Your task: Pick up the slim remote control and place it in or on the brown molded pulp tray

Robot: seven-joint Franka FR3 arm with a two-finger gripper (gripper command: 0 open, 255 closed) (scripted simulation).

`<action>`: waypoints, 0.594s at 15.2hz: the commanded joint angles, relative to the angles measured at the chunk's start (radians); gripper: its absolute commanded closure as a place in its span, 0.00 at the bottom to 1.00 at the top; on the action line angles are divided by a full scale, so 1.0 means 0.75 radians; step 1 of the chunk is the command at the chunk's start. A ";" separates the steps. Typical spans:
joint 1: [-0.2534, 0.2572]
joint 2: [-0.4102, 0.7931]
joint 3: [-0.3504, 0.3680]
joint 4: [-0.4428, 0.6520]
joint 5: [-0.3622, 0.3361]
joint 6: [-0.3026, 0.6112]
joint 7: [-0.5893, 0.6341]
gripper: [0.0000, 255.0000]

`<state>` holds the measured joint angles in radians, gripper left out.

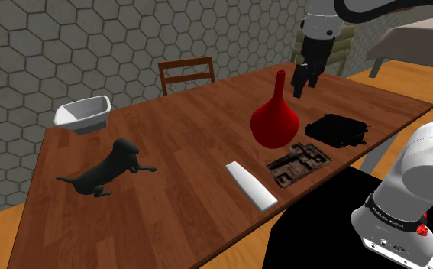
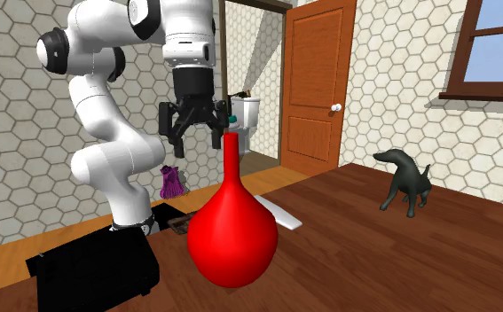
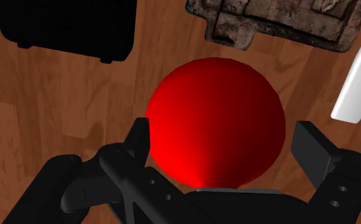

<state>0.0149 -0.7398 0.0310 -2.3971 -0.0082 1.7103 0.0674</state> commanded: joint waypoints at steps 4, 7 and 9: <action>0.022 0.011 0.074 -0.073 0.050 0.073 0.105 0.00; 0.046 0.042 0.151 -0.130 0.101 0.153 0.209 0.00; 0.062 0.073 0.204 -0.160 0.134 0.209 0.279 0.00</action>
<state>0.0562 -0.7022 0.1645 -2.5083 0.0798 1.8421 0.2489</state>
